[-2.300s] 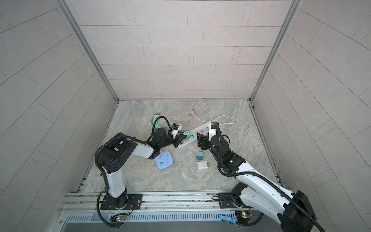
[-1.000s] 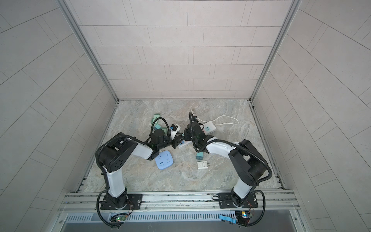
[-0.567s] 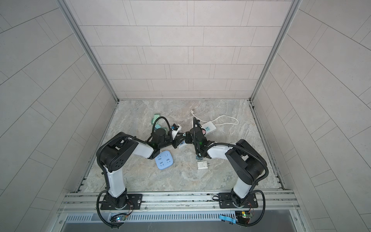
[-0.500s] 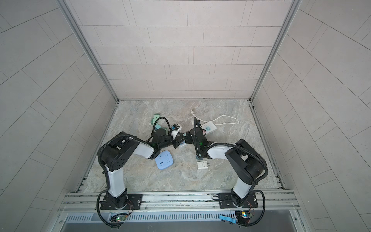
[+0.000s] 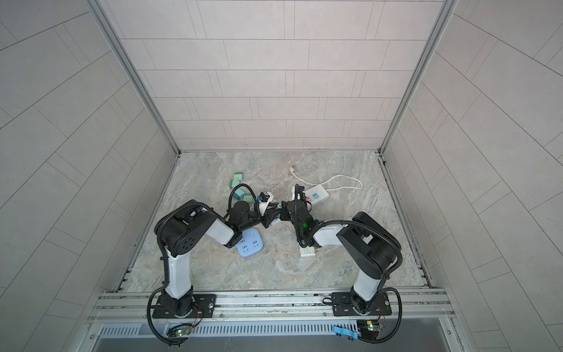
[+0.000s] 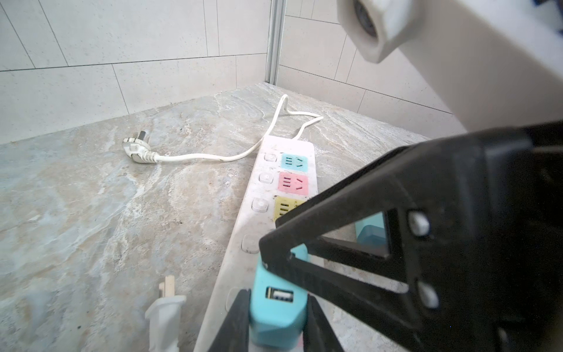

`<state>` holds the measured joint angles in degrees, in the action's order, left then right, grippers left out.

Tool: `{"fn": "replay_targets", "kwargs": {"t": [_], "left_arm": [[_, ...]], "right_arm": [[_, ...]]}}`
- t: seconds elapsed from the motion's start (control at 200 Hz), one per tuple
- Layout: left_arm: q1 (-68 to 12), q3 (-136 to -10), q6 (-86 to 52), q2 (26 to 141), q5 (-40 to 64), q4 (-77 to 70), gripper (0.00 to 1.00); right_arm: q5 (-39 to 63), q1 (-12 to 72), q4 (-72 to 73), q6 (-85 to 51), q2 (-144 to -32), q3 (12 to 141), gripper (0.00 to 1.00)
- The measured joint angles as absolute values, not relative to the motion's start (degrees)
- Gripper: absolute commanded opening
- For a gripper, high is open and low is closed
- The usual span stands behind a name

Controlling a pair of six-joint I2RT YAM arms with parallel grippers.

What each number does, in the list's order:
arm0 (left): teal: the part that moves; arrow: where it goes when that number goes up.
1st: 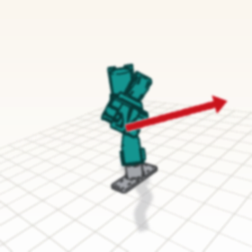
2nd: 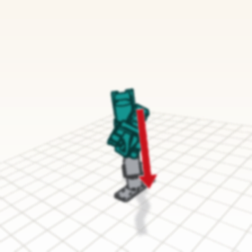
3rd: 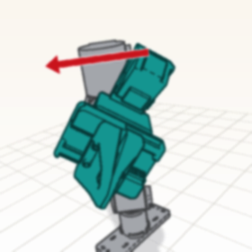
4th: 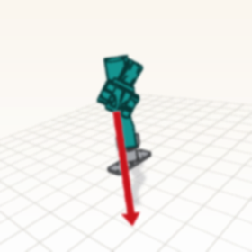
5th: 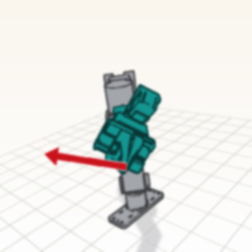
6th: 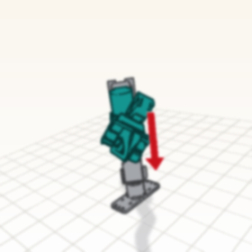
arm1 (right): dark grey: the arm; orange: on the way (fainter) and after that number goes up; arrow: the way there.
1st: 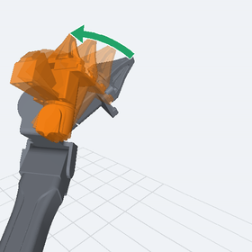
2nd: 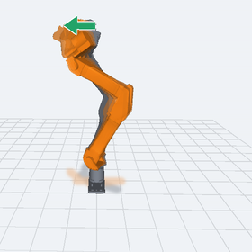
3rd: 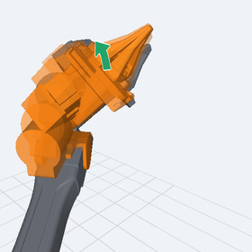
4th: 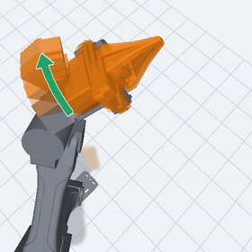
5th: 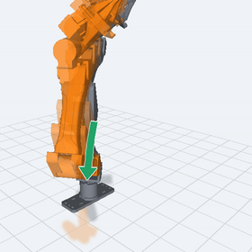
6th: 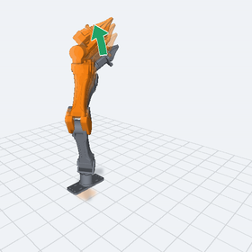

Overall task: Insert plugs into power strip
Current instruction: Insert the plug into the socket, then pick up the plug from the center of the table.

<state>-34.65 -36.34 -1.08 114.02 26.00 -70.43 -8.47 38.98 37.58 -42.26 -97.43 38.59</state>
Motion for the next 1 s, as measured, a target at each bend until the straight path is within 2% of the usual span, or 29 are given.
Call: {"fn": "replay_targets", "kwargs": {"t": [0.055,0.16,0.235,0.315,0.56,0.655,0.725,0.826,0.886,1.001], "left_arm": [[-34.83,-36.27,-1.10,113.82,26.04,-70.19,0.46],[-34.92,-35.86,-1.58,111.90,25.89,-65.93,0.55],[-34.92,-35.92,-1.76,109.01,25.74,-62.39,0.65],[-34.92,-36.05,-1.30,104.40,25.91,-58.57,0.71],[-35.05,-36.21,-4.89,88.64,25.47,-48.40,0.72],[-35.20,-34.44,-11.38,81.69,24.14,-46.63,0.73],[-35.29,-32.03,-17.45,77.32,23.07,-46.72,0.73],[-35.38,-30.48,-26.20,74.91,22.44,-44.56,0.65],[-35.75,-30.48,-31.66,75.37,22.02,-42.41,0.56],[-37.67,-30.57,-40.23,78.11,21.80,-37.65,0.56]], "right_arm": [[-8.93,39.00,35.99,-42.17,-96.40,38.54,0.37],[-9.67,38.54,29.52,-41.36,-92.40,37.95,0.47],[-9.80,37.45,23.97,-40.23,-88.47,38.00,0.63],[-10.33,35.90,18.57,-39.31,-82.52,38.04,0.68],[-15.07,34.09,2.90,-37.98,-62.35,38.50,0.68],[-18.79,34.11,-7.18,-40.99,-58.39,39.44,0.73],[-21.61,34.11,-15.57,-44.29,-57.84,40.45,0.73],[-21.32,34.00,-23.94,-46.00,-57.87,40.71,0.71],[-19.35,34.02,-26.63,-46.44,-57.84,40.60,0.69],[-14.50,34.11,-26.81,-46.52,-57.01,38.59,0.66]]}}
